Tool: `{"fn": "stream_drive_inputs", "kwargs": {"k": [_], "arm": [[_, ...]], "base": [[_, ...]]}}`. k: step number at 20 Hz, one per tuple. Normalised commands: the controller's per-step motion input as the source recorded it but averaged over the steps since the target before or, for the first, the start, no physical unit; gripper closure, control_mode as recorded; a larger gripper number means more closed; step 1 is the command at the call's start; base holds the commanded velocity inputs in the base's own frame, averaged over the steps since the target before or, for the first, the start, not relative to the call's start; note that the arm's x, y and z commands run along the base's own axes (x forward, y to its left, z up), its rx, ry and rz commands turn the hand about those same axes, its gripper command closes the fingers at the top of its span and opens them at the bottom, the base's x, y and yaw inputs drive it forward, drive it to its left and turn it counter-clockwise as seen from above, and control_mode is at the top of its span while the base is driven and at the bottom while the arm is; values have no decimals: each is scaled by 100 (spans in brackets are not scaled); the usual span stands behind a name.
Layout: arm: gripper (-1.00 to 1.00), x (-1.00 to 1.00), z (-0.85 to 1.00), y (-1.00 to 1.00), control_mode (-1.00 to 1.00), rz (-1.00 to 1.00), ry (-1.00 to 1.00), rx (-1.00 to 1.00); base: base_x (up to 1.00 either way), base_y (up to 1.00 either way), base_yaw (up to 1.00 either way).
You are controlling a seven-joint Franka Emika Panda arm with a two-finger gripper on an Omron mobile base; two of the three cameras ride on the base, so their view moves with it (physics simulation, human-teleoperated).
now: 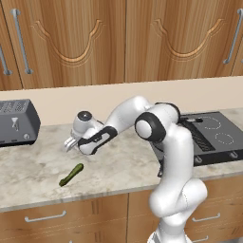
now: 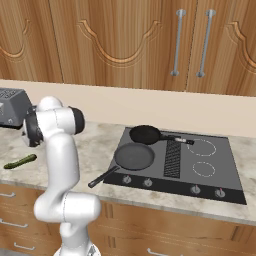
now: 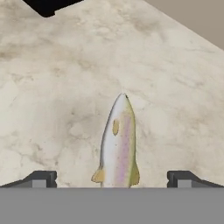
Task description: Place both pans onto different burners. Then place the squash and the fish on different pans.
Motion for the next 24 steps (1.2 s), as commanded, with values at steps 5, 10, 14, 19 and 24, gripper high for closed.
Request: {"fn": "stream_drive_inputs", "kwargs": {"k": [5, 10, 14, 19, 24], "arm": [[-100, 35, -34, 0, -100, 0, 0, 0], [-100, 32, -17, 7, -100, 0, 0, 0], [-100, 23, -14, 11, -100, 0, 0, 0], [100, 26, -21, 10, -100, 0, 0, 1], [100, 13, -25, 2, -100, 0, 0, 8]], "base": [[0, 0, 0], [0, 0, 0], [0, 0, 0], [0, 0, 0], [0, 0, 0]]}}
